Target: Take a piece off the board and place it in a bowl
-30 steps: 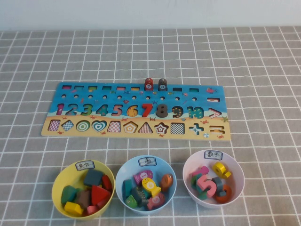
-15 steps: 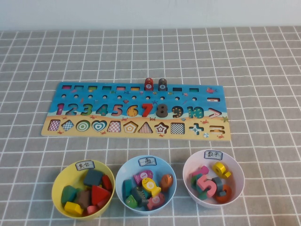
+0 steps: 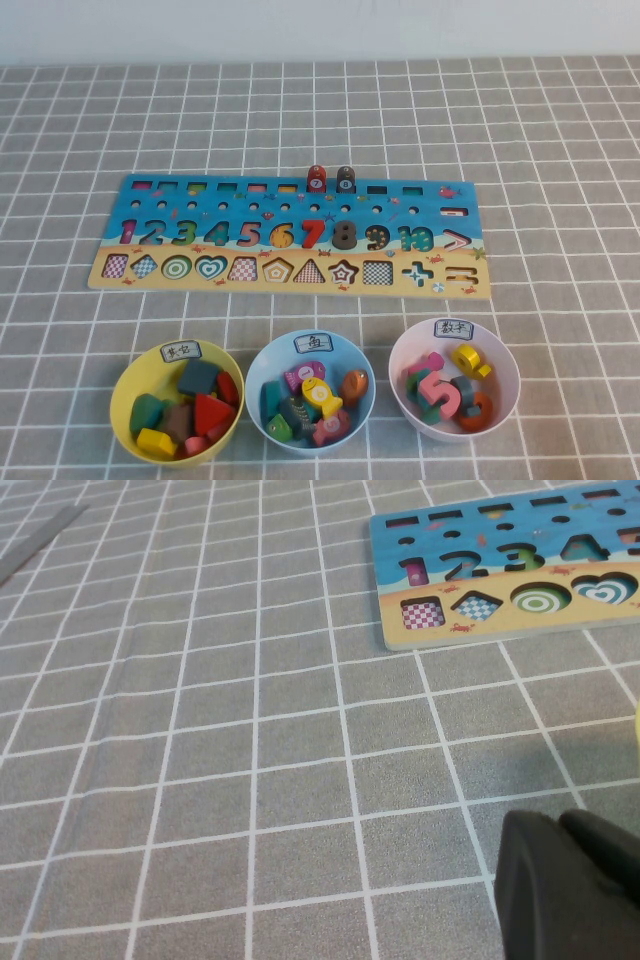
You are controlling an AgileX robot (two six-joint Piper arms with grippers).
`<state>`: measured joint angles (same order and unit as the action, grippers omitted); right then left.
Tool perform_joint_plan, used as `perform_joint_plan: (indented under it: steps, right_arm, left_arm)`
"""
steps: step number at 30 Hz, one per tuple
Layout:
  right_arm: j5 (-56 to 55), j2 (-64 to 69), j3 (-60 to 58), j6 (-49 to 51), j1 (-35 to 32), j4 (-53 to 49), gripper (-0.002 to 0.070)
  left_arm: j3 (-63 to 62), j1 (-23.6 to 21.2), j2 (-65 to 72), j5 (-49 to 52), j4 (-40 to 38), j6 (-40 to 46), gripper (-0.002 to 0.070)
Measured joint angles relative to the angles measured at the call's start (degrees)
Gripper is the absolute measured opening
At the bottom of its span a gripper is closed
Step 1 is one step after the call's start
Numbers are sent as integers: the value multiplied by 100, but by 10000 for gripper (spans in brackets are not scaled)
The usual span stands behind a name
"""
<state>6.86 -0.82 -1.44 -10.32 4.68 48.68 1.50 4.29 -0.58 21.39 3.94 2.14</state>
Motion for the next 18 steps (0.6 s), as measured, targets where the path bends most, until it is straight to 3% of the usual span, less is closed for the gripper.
perform_joint_plan:
  steps: [10,18]
  right_arm:
    - [560,128,212,0,0,366,-18]
    - [2035,2167,1670,0,0,-155,-18]
  left_arm:
    - [0,0,0,0,0,0,-4]
    - [0,0,0,0,0,0,-4]
